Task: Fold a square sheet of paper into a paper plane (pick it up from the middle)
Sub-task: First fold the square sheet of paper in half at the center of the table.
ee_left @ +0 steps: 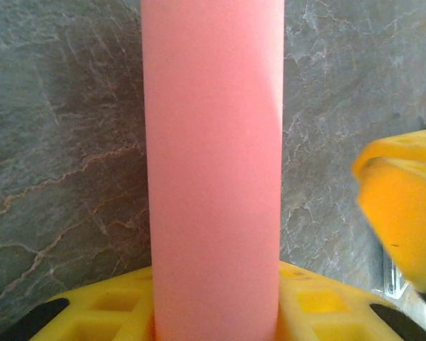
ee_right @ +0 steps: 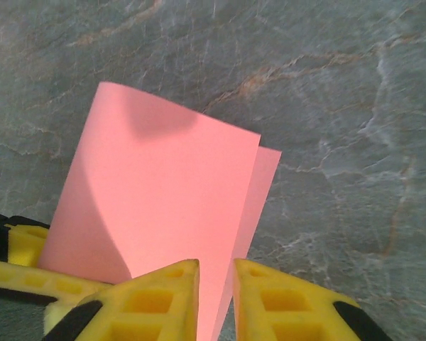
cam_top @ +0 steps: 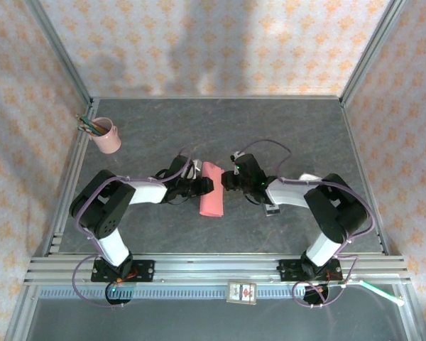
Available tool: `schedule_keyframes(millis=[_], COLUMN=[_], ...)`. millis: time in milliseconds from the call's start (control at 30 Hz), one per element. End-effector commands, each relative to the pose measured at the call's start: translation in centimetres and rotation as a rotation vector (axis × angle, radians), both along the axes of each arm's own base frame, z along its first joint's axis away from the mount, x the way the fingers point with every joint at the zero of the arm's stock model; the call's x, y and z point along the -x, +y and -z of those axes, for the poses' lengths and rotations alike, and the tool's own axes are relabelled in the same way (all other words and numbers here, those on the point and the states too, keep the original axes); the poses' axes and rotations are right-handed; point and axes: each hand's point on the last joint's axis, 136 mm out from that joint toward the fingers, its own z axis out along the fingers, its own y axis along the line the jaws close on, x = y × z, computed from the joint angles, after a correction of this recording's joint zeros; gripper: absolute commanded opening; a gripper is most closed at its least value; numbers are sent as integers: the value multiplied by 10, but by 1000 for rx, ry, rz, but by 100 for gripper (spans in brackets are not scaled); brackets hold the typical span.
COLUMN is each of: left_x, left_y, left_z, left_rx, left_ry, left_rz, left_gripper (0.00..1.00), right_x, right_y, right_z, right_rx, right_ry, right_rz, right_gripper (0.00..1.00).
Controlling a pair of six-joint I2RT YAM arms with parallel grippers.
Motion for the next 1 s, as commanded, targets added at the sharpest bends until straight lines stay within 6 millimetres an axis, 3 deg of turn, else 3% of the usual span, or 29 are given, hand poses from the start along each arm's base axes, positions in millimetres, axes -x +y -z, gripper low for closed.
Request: schedule_keyframes(millis=[0, 533, 967], left_x=[11, 15, 13], left_y=[50, 55, 62], left_z=[53, 71, 73], left_rx=[-269, -381, -440], left_ry=[105, 187, 183], left_rz=[-71, 1, 15], left_gripper=[39, 36, 32], right_x=[-6, -6, -6], right_y=[-11, -13, -19], right_z=[-12, -12, -13], right_rx=[56, 59, 28], right_ry=[-48, -38, -12], right_rz=[34, 22, 10], right_gripper=[20, 20, 22])
